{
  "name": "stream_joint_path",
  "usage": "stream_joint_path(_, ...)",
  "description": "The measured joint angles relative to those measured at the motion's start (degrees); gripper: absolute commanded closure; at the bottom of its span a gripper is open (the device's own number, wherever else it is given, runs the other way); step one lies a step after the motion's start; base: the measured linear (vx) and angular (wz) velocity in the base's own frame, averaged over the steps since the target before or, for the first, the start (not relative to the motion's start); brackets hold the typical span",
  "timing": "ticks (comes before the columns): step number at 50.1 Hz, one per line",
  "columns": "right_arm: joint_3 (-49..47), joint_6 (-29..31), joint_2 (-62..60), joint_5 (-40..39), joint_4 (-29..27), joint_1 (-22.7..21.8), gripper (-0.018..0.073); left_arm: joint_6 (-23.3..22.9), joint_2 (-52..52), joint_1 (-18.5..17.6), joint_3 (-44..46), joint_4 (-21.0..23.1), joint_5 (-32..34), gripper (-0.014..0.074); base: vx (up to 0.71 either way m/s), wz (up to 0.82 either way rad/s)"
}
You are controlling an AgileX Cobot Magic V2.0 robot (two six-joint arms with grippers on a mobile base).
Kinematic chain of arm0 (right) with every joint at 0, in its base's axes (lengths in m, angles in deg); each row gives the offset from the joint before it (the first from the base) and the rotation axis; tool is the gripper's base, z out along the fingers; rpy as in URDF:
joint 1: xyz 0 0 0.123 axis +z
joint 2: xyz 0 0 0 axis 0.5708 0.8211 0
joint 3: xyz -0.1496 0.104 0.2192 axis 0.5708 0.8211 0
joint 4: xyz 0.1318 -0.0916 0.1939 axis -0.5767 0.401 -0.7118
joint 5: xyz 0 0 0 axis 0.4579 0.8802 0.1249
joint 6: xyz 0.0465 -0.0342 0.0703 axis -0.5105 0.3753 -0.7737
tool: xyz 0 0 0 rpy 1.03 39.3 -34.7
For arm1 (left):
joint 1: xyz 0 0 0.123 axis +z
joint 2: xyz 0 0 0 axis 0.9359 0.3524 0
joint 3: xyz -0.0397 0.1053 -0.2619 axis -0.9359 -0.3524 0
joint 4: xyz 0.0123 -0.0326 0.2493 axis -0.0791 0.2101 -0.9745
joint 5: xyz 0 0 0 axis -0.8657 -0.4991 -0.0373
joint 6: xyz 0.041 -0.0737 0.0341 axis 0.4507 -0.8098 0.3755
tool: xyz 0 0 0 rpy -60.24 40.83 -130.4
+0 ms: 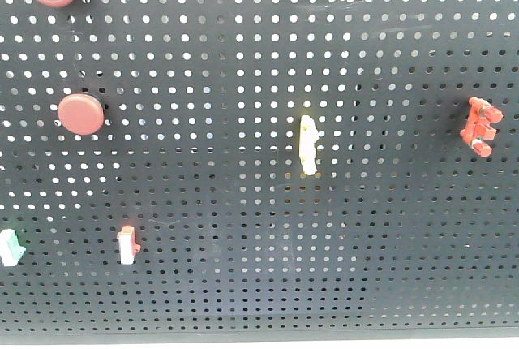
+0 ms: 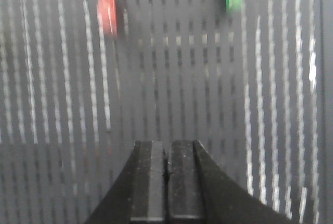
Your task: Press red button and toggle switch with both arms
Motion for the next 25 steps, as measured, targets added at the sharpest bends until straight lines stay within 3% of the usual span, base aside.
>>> stream_joint_path(6, -10.66, 0.0, 4.67, 4.13, 1.0, 0.0, 0.0563, -0.23, 3.35, 0.0, 13.84, -0.54, -5.15, 0.0594, 0.0, 0.0)
stream_joint_path(15, -25.81, 0.17, 15.69, 5.52, 1.6, 0.0, 0.0563, -0.23, 13.31, 0.0, 34.4, -5.46, -10.93, 0.0594, 0.0, 0.0)
stream_joint_path(25, -33.24, 1.32, 26.44, 5.47, 1.65, 0.0, 0.0563, -0.23, 23.15, 0.0, 44.4, -7.68, -13.97, 0.0594, 0.0, 0.0)
